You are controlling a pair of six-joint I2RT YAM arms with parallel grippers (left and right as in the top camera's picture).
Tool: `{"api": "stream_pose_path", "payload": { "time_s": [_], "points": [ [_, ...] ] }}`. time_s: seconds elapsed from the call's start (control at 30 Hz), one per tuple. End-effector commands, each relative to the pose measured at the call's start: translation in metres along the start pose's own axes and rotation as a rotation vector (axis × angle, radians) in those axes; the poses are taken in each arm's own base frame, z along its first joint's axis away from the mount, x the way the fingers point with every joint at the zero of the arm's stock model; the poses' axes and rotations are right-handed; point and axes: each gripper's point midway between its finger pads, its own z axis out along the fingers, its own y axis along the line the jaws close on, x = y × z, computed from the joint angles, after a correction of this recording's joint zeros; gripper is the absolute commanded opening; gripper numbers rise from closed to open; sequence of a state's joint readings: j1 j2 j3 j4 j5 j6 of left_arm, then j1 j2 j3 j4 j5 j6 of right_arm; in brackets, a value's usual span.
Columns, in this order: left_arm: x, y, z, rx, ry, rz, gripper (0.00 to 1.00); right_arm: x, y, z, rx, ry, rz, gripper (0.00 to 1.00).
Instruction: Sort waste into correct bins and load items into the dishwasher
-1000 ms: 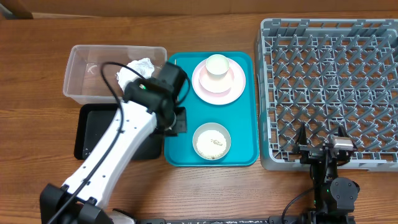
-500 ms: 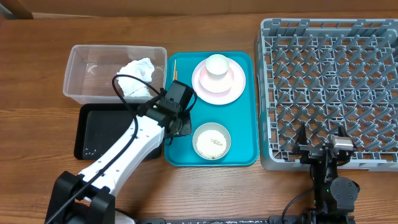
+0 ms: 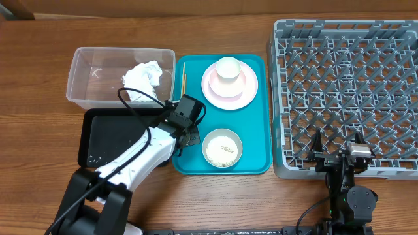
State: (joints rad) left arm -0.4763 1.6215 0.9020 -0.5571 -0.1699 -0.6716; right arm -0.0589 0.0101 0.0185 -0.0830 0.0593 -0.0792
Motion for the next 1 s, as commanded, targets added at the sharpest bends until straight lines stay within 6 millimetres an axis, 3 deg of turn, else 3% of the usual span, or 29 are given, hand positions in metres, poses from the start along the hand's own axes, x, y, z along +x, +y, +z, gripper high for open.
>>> {"api": "stream_pose_path", "payload": {
  "time_s": [0.0,0.17,0.4,0.97],
  "points": [
    [0.0028,0.0052,0.0115,-0.035,0.003,-0.017,0.18,0.0028,-0.0016,0.0003,0.009,0.0,-0.007,1.0],
    [0.0029,0.0038,0.0174,-0.035,0.004,-0.02,0.19,0.0028,-0.0016,0.0003,0.009,0.0,-0.007,1.0],
    [-0.0017,0.0003,0.0175,-0.021,-0.014,-0.022,0.28,0.0027,-0.0016,0.0002,0.009,0.0,-0.007,1.0],
    [0.0028,-0.003,0.0186,0.002,0.006,0.002,0.25,0.0027,-0.0016,0.0002,0.009,0.0,-0.007,1.0]
  ]
}}
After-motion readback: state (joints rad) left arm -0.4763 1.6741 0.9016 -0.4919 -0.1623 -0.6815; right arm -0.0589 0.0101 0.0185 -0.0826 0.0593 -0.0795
